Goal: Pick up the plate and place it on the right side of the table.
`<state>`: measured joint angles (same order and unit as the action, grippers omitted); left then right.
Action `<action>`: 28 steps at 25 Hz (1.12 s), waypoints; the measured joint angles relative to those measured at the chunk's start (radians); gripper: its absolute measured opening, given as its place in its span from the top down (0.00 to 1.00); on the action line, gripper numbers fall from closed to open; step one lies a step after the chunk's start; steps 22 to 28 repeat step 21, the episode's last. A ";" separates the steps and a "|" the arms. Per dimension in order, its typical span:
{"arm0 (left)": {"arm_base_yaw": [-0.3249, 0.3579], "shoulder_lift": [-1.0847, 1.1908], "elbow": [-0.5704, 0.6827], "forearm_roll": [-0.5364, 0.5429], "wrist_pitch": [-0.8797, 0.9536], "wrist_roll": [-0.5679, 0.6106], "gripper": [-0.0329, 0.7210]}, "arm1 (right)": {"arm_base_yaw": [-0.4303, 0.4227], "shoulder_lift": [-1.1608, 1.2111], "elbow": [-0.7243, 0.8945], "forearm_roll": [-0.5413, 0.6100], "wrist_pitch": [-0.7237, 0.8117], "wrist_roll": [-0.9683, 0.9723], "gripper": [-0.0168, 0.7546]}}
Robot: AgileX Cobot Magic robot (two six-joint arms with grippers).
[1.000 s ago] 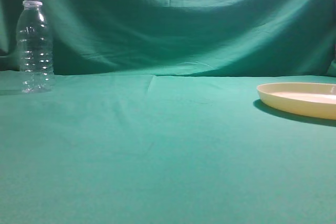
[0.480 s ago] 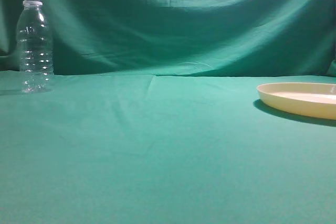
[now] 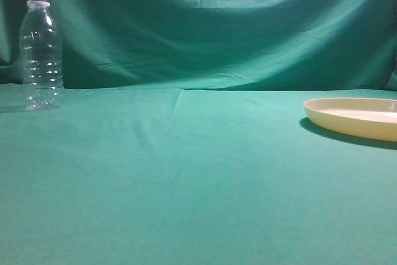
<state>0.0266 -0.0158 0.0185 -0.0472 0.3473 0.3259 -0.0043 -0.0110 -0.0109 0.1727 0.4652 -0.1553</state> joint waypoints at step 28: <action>0.000 0.000 0.000 0.000 0.000 0.000 0.96 | 0.000 0.000 0.033 0.011 -0.052 -0.003 0.98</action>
